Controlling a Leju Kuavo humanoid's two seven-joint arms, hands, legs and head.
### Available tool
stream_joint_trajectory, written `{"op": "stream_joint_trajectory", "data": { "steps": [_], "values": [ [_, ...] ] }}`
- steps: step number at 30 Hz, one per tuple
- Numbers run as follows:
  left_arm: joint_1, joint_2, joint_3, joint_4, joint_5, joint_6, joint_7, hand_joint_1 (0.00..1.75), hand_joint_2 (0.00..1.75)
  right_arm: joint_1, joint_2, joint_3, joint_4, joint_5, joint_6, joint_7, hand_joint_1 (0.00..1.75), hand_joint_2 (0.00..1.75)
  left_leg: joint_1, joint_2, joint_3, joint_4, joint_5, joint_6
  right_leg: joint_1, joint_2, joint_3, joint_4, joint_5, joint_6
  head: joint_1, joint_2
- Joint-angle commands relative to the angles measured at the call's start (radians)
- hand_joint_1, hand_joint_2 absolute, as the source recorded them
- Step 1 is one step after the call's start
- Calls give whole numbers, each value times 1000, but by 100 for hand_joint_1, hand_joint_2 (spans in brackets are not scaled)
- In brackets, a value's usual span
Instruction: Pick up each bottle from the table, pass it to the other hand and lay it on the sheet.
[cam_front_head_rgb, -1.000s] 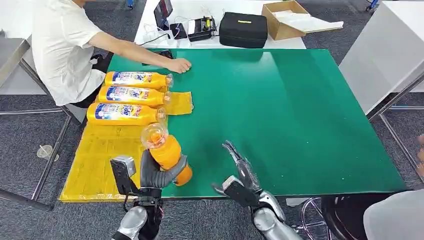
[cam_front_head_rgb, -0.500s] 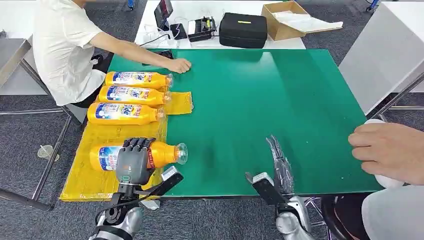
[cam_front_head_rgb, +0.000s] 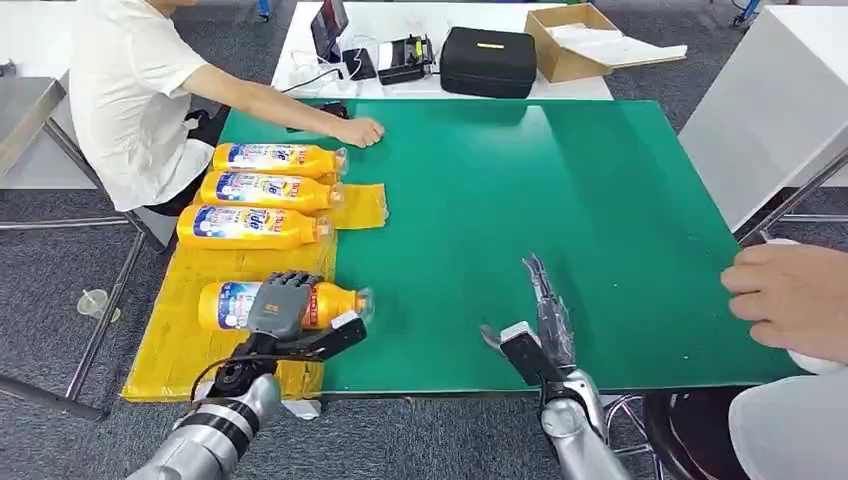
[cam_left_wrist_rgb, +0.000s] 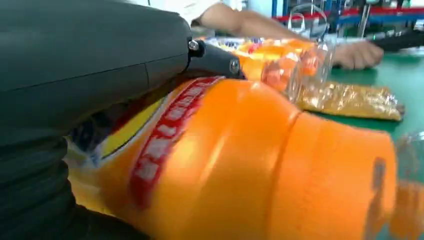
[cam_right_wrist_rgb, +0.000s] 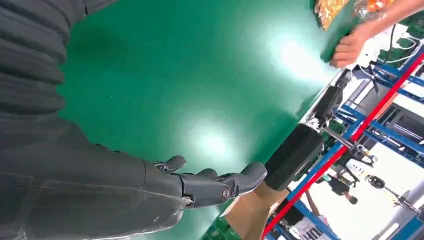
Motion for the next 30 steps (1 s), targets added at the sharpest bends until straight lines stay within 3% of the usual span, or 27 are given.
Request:
{"op": "stream_joint_trajectory", "data": {
  "steps": [1, 3, 7, 10, 13, 25, 30],
  "values": [
    [-51, 7, 5, 165, 11, -57, 3, 0, 0, -41, 20, -28, 115, -4, 3, -12, 0, 175, 0, 2, 3, -1, 0, 0, 1, 1, 3, -1, 0, -2, 0, 0],
    [-51, 7, 5, 165, 11, -57, 3, 0, 0, -41, 20, -28, 115, -4, 3, -12, 0, 175, 0, 3, 4, -1, 0, 0, 1, 2, 4, -1, 0, -3, 0, 0],
    [-58, 4, -12, 154, 39, -176, -27, 0, 0, -43, 14, -28, 111, -7, -2, -20, 0, 175, 1, 3, 4, 0, 0, 0, 1, 2, 5, -1, 0, -4, 0, 0],
    [-67, 17, -44, 143, 86, -346, -95, 0, 0, -48, 9, -35, 122, -13, -1, -28, 0, 175, 1, 2, 5, 0, 0, 0, 2, 1, 6, -1, 0, -5, 0, 0],
    [-57, 34, -56, 110, 143, -391, -140, 0, 0, -58, 10, -37, 148, -20, -6, -42, 0, 175, 0, -1, 7, -1, 1, 0, 1, -1, 8, -1, 0, -3, 0, 0],
    [20, 50, -208, -85, 185, -282, -105, 0, 0, -17, -1, -68, 100, -10, -23, -37, 0, 175, -1, -4, 10, -1, 2, 1, 0, -4, 11, -1, 0, -2, 0, 0],
    [146, 108, -312, -409, 184, -205, -109, 0, 0, 38, -5, -96, 42, 8, -33, -28, 0, 175, 0, -3, 8, -1, 1, 0, 0, -4, 9, -1, -1, -3, 0, 0]
  ]
}}
